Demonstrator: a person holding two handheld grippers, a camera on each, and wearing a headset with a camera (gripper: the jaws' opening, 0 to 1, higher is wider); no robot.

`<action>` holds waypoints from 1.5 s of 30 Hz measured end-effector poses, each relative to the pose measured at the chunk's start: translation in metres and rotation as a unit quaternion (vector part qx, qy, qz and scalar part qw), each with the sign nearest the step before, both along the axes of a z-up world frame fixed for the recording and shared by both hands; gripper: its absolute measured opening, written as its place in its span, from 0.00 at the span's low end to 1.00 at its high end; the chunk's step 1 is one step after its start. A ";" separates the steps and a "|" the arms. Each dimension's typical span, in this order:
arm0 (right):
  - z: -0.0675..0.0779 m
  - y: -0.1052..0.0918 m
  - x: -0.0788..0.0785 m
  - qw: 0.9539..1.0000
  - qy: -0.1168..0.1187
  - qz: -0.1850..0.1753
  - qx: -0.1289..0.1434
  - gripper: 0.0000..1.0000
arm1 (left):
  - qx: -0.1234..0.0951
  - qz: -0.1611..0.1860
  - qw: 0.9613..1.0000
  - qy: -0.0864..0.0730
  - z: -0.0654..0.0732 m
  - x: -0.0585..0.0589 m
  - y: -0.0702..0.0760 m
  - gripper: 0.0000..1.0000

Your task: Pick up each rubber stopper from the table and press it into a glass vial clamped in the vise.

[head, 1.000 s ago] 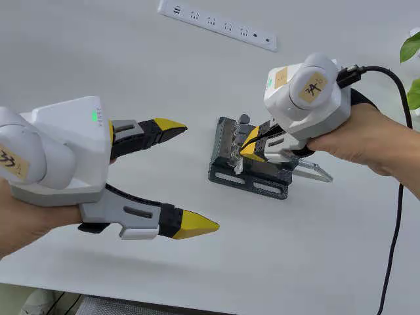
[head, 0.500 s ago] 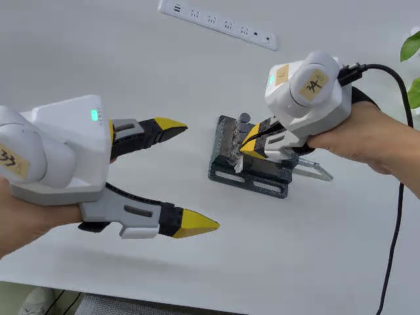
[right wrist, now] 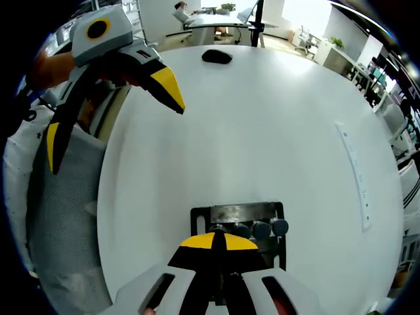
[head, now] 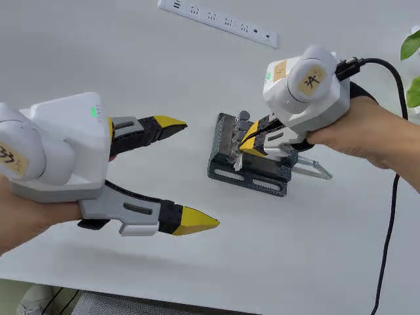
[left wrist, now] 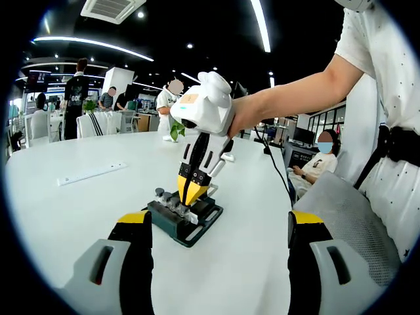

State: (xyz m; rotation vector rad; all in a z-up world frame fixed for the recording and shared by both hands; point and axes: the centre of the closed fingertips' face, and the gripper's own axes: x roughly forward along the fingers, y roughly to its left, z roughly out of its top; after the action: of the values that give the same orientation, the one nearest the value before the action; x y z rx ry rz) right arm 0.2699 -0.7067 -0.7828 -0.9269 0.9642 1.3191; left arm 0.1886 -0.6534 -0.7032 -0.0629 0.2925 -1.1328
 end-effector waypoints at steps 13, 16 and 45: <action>0.001 0.003 0.000 1.000 0.008 0.012 -0.010 0.00 | -0.002 0.003 1.000 0.002 -0.001 0.001 0.002 0.84; -0.001 -0.001 -0.001 1.000 0.009 0.010 -0.014 0.00 | -0.002 0.004 1.000 0.003 -0.001 0.001 0.002 0.84; -0.002 0.000 0.000 1.000 0.016 -0.006 -0.023 0.00 | -0.005 -0.002 1.000 0.004 -0.002 0.003 -0.002 0.83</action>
State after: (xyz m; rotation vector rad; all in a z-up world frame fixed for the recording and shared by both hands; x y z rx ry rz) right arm 0.2699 -0.7063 -0.7844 -0.9371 1.0262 1.3096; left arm 0.1916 -0.6558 -0.7057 -0.0752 0.2944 -1.1383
